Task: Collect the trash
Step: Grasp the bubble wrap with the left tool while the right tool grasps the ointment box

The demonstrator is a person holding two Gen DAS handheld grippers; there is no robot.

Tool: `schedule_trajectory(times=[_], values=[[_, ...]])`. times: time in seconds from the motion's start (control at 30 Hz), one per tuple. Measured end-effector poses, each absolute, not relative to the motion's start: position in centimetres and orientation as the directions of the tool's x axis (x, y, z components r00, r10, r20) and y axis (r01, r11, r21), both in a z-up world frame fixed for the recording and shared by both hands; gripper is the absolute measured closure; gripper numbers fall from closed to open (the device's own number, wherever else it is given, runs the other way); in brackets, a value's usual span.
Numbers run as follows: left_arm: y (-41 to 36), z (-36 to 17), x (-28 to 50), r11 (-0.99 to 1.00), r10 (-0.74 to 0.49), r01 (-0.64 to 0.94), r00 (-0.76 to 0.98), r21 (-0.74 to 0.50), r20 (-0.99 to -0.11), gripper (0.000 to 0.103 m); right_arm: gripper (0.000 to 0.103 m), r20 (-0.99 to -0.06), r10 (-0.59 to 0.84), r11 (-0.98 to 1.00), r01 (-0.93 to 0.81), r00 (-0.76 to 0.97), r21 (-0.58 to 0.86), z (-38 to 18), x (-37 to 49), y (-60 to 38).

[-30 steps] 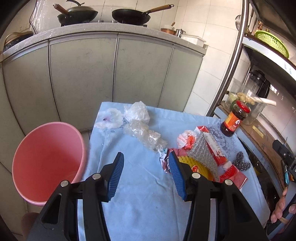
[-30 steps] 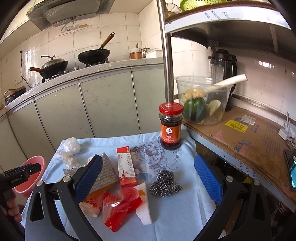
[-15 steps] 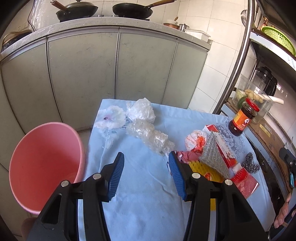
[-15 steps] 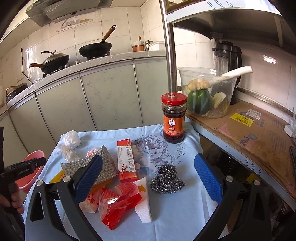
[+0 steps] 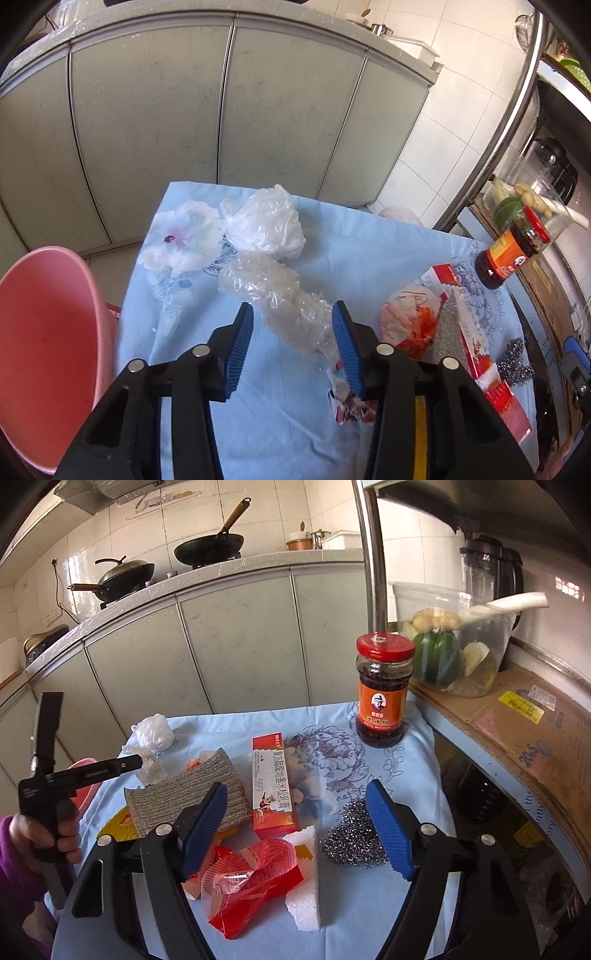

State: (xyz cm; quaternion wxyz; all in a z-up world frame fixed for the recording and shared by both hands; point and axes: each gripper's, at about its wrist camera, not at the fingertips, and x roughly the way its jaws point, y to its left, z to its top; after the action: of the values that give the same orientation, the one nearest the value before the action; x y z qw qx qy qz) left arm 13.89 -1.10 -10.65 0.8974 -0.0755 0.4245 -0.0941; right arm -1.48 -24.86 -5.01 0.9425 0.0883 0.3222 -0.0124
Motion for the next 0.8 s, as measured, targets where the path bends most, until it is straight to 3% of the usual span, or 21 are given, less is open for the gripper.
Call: schedule_trajectory(times=[0.1, 0.17, 0.33, 0.4, 0.67, 0.73, 0.8], values=[[-1.1, -11.2, 14.5, 0.966, -0.252, 0.108, 0.617, -0.237, -0.746, 0.074, 0.025, -0.632, 0.077, 0.98, 0.059, 0.771, 0.191, -4.9, -0.2, -25.3], [-1.3, -11.1, 14.5, 0.971, -0.237, 0.117, 0.628, -0.21, -0.742, 0.093, 0.025, -0.652, 0.104, 0.976, 0.049, 0.751, 0.212, -5.0, 0.9, -25.4], [-0.9, -10.7, 13.8, 0.968, -0.249, 0.126, 0.622, -0.219, -0.742, 0.095, 0.026, -0.727, 0.139, 0.977, 0.026, 0.673, 0.211, -6.2, 4.5, -24.4], [-0.5, -10.3, 13.2, 0.965, -0.259, 0.131, 0.625, -0.227, -0.736, 0.096, 0.034, -0.756, 0.136, 0.981, 0.019, 0.64, 0.192, -7.0, 5.7, -23.9], [0.5, -8.4, 10.2, 0.964, -0.265, 0.156, 0.655, -0.216, -0.708, 0.096, 0.039, -0.846, 0.107, 0.992, -0.003, 0.523, 0.123, -9.9, 9.5, -21.8], [0.9, -8.0, 9.6, 0.962, -0.27, 0.155, 0.661, -0.225, -0.7, 0.096, 0.043, -0.859, 0.076, 0.996, -0.001, 0.506, 0.087, -10.5, 10.2, -21.4], [1.2, -7.6, 9.1, 0.961, -0.273, 0.159, 0.668, -0.226, -0.692, 0.096, 0.055, -0.875, 0.071, 0.996, 0.009, 0.478, 0.086, -11.3, 11.2, -21.5]])
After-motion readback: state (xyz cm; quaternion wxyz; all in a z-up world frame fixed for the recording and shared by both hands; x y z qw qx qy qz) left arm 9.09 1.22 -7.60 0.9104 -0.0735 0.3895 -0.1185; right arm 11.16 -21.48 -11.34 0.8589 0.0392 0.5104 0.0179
